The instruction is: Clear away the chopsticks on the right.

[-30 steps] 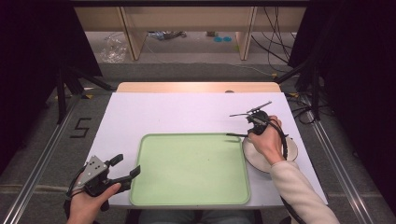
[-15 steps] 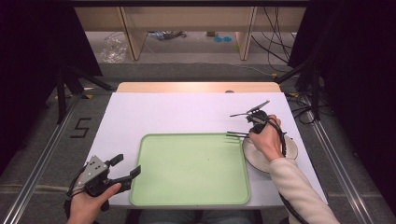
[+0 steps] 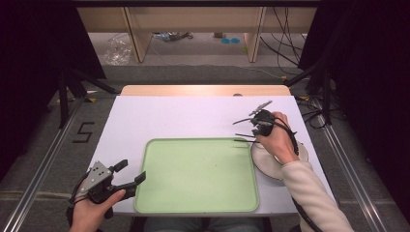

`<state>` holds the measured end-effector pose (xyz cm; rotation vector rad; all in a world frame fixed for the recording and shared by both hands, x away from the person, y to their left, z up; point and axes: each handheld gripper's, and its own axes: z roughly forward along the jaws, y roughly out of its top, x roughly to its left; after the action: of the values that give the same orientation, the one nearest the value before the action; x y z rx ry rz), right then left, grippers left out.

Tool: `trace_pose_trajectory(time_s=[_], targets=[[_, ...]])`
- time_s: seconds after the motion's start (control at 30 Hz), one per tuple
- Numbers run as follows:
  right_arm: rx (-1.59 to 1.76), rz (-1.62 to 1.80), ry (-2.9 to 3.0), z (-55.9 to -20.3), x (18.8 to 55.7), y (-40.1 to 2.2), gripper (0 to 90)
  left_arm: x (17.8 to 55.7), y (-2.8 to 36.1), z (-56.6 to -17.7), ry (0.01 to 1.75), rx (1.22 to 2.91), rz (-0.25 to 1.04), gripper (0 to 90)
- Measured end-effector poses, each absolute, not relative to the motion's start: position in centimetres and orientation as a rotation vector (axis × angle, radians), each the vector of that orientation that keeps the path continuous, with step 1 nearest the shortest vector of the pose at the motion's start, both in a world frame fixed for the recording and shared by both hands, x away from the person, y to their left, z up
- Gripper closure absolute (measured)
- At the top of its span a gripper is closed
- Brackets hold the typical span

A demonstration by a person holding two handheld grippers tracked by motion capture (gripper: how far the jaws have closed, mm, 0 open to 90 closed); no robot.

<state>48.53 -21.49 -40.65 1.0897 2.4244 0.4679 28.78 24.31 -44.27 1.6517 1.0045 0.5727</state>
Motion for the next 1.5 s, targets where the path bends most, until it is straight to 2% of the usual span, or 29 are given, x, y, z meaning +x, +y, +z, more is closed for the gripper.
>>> trace_pose_trajectory(time_s=[0.03,0.07,0.1,0.23,0.77,0.97,1.2,1.5], targets=[[1.090,0.468,2.424,-40.7,48.5,-21.5,67.2,28.8,24.3,-44.3,1.004,1.652,0.573,20.2],[0.707,0.393,2.480,-40.4,48.9,-20.5,61.1,28.8,24.3,-44.3,1.008,1.650,0.570,20.2],[0.569,0.329,2.532,-40.4,49.1,-20.1,59.5,28.8,24.3,-44.3,1.012,1.648,0.572,20.2],[0.322,0.184,2.612,-40.9,49.7,-19.2,61.3,28.8,24.4,-44.3,1.014,1.647,0.569,20.2],[0.227,0.044,2.680,-43.3,50.6,-18.4,70.1,28.8,24.4,-44.3,1.013,1.647,0.567,20.2],[0.261,0.044,2.705,-43.7,50.7,-18.7,86.8,28.8,24.4,-44.3,1.011,1.647,0.567,20.2],[0.219,0.050,2.667,-43.6,50.5,-18.9,87.9,28.8,24.4,-44.3,1.011,1.647,0.567,20.2],[0.236,0.141,2.583,-41.6,49.9,-18.3,88.0,28.8,24.4,-44.3,1.009,1.647,0.568,20.2]])
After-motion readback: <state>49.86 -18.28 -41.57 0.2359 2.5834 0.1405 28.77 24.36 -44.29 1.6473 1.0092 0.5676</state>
